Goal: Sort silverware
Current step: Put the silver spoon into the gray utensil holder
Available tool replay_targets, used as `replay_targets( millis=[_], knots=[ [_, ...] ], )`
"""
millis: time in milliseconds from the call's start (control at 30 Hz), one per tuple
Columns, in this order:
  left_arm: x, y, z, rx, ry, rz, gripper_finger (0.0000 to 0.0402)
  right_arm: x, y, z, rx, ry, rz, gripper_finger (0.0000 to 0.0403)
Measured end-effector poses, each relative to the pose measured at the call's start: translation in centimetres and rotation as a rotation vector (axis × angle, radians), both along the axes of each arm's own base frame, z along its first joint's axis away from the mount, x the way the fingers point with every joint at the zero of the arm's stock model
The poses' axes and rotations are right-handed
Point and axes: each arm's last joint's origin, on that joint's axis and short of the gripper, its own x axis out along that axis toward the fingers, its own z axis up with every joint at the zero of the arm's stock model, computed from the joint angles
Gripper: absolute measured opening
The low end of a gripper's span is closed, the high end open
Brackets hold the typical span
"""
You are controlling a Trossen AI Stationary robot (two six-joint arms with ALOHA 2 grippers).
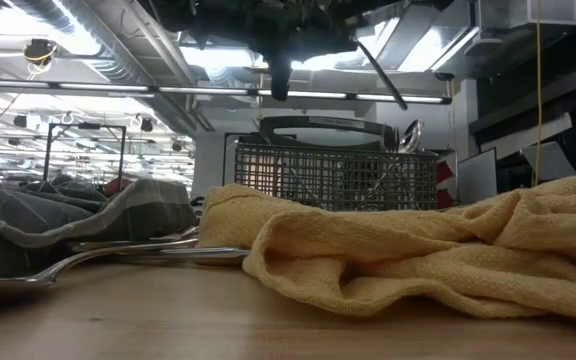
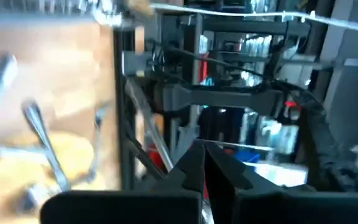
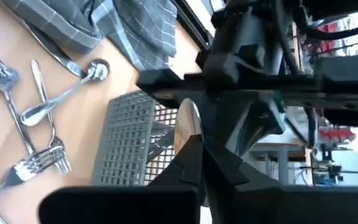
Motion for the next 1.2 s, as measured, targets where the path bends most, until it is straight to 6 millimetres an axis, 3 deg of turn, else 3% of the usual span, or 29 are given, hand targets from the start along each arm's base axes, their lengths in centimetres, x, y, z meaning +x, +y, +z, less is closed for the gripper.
replay_targets(
  millis=[133,300,667,967,1200],
  knots=[
    [0.0,0.0,0.1,0.195,-0.004,-0.054,0.0001,0.0,0.0,0.0,0.031,-0.014,-0.018,0.0004],
    [0.0,0.2,0.2,0.289,-0.012,-0.103,0.0001,-0.1,0.0,-0.1,0.068,-0.024,-0.045,0.0004],
    [-1.9,3.6,2.0,0.586,-0.01,-0.055,0.0001,-1.6,-0.6,0.2,0.137,-0.057,-0.193,0.0003],
    [-4.3,3.8,3.9,0.815,0.07,-0.092,0.0001,-3.5,-5.2,2.6,0.282,-0.269,-0.449,0.0002],
    [-6.1,3.1,4.8,0.969,0.161,-0.152,0.0001,-3.0,-8.7,2.3,0.35,-0.4,-0.583,0.0003]
  ],
)
